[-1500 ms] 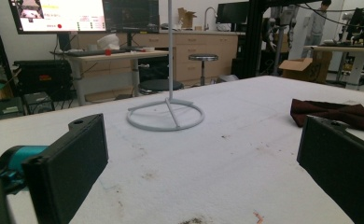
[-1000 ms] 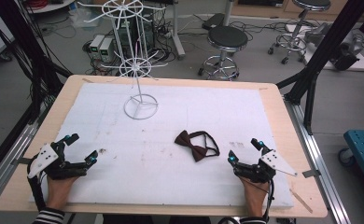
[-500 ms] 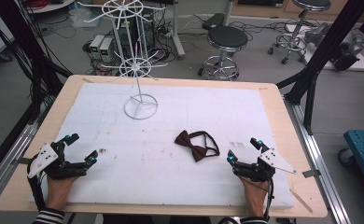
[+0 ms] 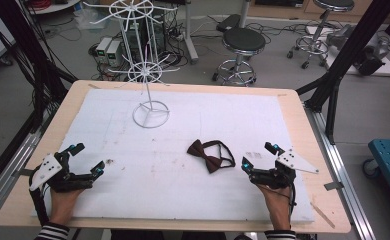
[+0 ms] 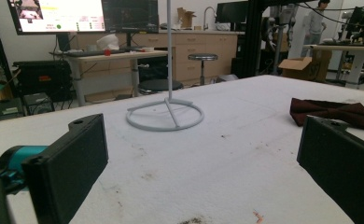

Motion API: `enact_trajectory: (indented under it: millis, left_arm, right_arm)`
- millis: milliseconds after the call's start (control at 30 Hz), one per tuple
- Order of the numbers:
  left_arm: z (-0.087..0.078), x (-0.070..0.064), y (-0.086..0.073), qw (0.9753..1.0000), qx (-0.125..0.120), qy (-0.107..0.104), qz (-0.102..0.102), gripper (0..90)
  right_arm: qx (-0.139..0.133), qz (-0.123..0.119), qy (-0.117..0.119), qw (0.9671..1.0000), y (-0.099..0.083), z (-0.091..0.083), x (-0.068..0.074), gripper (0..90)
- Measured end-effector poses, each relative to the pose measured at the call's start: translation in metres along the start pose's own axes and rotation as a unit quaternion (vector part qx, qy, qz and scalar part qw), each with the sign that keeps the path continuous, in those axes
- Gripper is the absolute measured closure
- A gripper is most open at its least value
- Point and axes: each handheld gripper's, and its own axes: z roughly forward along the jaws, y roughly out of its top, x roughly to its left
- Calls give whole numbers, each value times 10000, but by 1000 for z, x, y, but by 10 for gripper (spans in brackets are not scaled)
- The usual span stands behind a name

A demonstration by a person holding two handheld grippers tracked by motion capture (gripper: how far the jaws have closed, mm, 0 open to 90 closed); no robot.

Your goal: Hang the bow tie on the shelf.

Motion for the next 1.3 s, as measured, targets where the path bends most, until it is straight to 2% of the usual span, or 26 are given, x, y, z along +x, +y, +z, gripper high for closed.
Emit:
enact_trajectory:
  millis: [100,167,333,400,500,600,633,667,800,1000,1033,1067,1167,1200,1233,1267,1300]
  left_arm:
    - [0,0,0,10000,2,1,3,23]
    - [0,0,0,10000,0,-2,1,23]
    - [0,0,0,10000,-8,-10,1,22]
    - [0,0,0,10000,-8,-19,-5,22]
    - [0,0,0,10000,-6,-15,-4,23]
    - [0,0,0,10000,-9,-15,-5,23]
    - [0,0,0,10000,-9,-15,-5,23]
    - [0,0,0,10000,-10,-7,-6,23]
    - [0,0,0,10000,-8,-13,-5,23]
    - [-1,0,0,10000,4,-27,-9,23]
    - [-1,0,0,10000,-3,-18,-3,23]
    - [-1,0,0,10000,-7,-10,-2,23]
    - [-1,0,0,10000,-12,-8,-3,23]
    - [-1,0,0,10000,-7,-11,5,23]
    - [-1,0,0,10000,-7,-11,5,23]
    - [-1,0,0,10000,-7,-10,5,23]
    - [-1,0,0,10000,-8,-10,3,23]
  right_arm:
    - [104,67,117,9999,5,1,1,7]
    - [310,-18,307,9990,12,5,1,7]
    - [486,-22,488,9976,18,11,1,7]
    - [692,-96,598,9958,22,15,1,7]
    - [820,-143,695,9941,26,18,2,7]
    - [1113,-263,893,9894,32,25,6,7]
    - [1113,-263,893,9894,32,25,6,7]
    - [1269,-405,1009,9859,35,29,8,7]
    - [1538,-586,1161,9795,39,38,13,7]
    - [1827,-637,1246,9732,42,51,16,8]
    - [1827,-637,1246,9732,42,51,16,8]
    - [1953,-693,1298,9696,42,55,17,8]
    - [2153,-751,1354,9642,41,62,19,8]
    - [2213,-765,1362,9626,41,64,19,8]
    - [2213,-765,1362,9626,41,64,19,8]
    - [2300,-785,1400,9599,41,67,21,8]
    - [2300,-785,1400,9599,41,67,21,8]
